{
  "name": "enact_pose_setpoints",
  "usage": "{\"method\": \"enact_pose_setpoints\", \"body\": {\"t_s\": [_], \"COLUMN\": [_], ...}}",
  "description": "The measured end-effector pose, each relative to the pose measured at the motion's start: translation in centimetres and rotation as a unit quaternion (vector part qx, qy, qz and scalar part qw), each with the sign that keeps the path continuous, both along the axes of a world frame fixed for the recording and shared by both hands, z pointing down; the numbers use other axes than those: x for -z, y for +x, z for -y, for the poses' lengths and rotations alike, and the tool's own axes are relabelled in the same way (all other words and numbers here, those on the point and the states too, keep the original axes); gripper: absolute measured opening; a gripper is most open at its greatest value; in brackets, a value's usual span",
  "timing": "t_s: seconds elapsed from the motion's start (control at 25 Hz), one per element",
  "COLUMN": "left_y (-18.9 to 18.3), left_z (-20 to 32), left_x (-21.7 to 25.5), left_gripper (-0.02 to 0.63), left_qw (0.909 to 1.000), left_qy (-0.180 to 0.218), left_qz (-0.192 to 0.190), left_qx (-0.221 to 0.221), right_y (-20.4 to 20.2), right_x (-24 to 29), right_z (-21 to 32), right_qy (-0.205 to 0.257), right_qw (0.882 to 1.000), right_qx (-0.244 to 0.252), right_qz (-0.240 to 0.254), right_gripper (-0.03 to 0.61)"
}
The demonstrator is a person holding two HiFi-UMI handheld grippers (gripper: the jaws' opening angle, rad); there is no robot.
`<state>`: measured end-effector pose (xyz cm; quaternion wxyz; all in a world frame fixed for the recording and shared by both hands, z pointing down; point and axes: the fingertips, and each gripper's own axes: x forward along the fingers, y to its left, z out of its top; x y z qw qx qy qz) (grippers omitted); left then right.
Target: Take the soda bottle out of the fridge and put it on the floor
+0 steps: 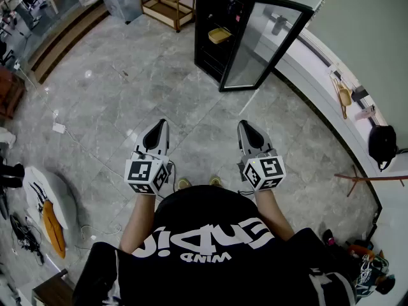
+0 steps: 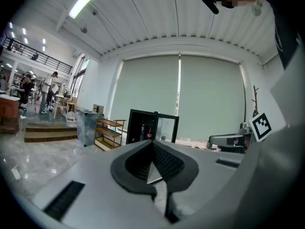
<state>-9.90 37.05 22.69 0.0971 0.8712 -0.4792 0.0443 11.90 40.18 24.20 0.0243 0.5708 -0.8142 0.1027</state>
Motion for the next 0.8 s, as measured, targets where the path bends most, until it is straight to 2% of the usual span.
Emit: {"method": "enact_pose_setpoints", "body": {"t_s": [0.36,0.8], "left_y": [-1.4,-2.8], "left_z": [0.2,1.1], "left_x": [-0.7,-2.4], "left_gripper": [0.005,0.005], "left_qw": [0.9999,0.9980], "left_qy": [-0.009,-0.011], "left_qz": [-0.006,-0.003], "left_qx": [-0.009,-0.063], "right_y": [-2.5,-3.9], "right_x": [0.1,-1.8], "right_z": [0.1,-0.1], "right_qy": [0.008,0.006], "right_qw": [1.000,0.999], "right_qx": [0.009,-0.042], "right_qz": [0.007,0.005], "right_gripper": [0.025,0.025]}}
